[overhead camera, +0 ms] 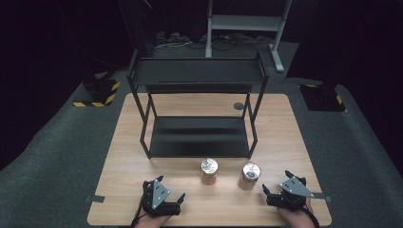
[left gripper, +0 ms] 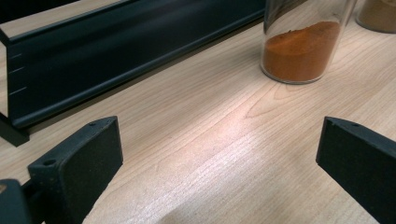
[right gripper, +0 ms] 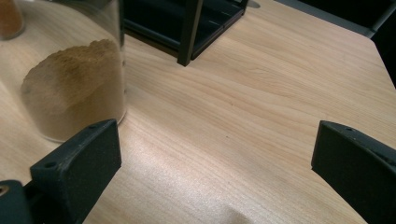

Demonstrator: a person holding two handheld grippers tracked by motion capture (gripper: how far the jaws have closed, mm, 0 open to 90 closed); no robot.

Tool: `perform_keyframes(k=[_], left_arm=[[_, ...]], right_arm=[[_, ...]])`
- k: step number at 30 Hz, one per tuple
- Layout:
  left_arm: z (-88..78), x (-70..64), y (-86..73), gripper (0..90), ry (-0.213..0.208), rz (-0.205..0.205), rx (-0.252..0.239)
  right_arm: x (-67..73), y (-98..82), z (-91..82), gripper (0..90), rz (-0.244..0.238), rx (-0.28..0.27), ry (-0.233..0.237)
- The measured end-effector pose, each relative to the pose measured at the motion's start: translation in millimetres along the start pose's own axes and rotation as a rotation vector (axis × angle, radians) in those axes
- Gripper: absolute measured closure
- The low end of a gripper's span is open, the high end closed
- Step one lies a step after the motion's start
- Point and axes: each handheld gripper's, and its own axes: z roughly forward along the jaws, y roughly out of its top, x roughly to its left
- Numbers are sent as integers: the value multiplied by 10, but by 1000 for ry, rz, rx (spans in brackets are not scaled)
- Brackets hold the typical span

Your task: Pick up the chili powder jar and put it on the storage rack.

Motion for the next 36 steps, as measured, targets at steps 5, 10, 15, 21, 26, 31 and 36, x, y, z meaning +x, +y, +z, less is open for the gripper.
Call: perform_keyframes(k=[5,10,15,21,26,31,36], left_arm=[[1,-2,11,8,0,0,8],[3,-21,16,8,2,16,11],[-11,-27,-13,9,18,-10,-5],[-7,-16,10,6,9,-3,10],[-74,19,38,6,-2,-21,-17],[-169,61,105,6,-52,-35,-88],[-186,74,179,6,-74,-43,-124]], right_arm=[[32,56,28,3,-17,30,-9],[20,49,25,3,-20,26,0],[8,45,23,3,-14,24,1],[14,44,22,3,-19,24,1],[1,37,20,3,-1,20,-2],[-5,33,18,2,10,19,-3],[-9,34,19,2,11,19,-2]])
